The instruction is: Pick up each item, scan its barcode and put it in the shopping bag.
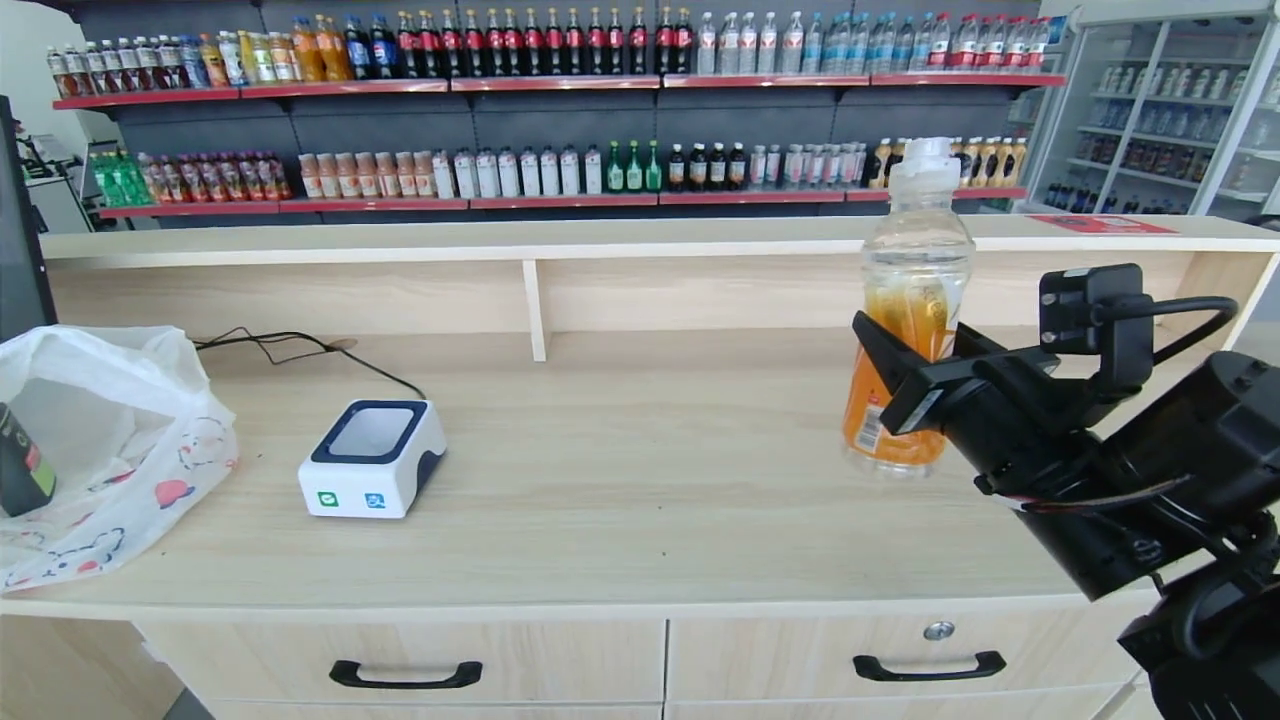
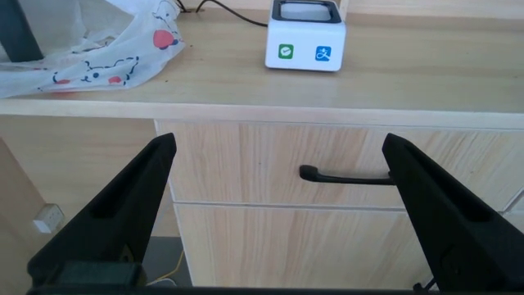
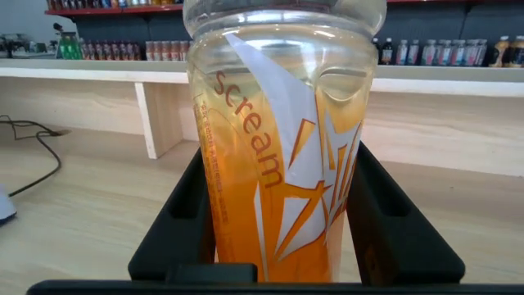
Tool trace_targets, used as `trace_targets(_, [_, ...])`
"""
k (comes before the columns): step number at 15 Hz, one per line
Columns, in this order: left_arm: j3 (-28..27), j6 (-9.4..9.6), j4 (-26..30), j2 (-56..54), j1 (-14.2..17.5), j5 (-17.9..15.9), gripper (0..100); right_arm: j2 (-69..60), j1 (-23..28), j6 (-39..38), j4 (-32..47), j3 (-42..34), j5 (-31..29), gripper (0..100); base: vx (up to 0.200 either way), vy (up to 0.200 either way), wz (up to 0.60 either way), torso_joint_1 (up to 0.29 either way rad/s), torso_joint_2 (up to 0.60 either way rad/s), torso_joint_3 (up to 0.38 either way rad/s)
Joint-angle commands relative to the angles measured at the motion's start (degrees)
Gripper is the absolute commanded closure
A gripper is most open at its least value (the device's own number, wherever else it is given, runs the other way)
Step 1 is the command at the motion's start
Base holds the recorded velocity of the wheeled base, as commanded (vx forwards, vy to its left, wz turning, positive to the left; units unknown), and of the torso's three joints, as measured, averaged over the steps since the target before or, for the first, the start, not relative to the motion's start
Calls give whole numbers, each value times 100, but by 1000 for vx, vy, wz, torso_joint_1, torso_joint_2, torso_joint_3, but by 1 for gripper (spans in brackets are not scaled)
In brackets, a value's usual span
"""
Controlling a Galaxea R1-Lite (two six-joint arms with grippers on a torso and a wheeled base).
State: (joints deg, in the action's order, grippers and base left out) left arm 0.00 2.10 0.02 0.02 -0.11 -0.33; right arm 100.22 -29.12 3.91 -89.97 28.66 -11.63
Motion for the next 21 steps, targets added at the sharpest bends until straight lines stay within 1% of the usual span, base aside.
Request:
trace_targets(1, [0, 1, -2, -2, 2, -2, 0, 6, 38, -5, -3, 34, 3, 100, 0, 0, 0, 0, 0, 0])
trace_targets(3, [0, 1, -20, -2, 2, -2, 0, -2, 38, -5, -3, 26, -6, 100, 0, 0, 0, 0, 0, 0])
trace_targets(7, [0, -16, -20, -2, 11, -2, 0, -108, 38, -13, -3, -18, 3, 100, 0, 200, 0, 11, 10, 4])
trace_targets(11, [0, -148, -46, -2, 11, 15, 0, -310, 38, -5, -3, -141, 3, 100, 0, 200, 0, -1, -3, -1])
trace_targets(13, [0, -175, -46, -2, 11, 24, 0, -354, 38, -5, -3, -185, 3, 100, 0, 200, 0, 0, 0, 5])
trace_targets(21, [0, -183, -46, -2, 11, 24, 0, -495, 38, 4, -3, -300, 3, 100, 0, 200, 0, 4, 4, 2])
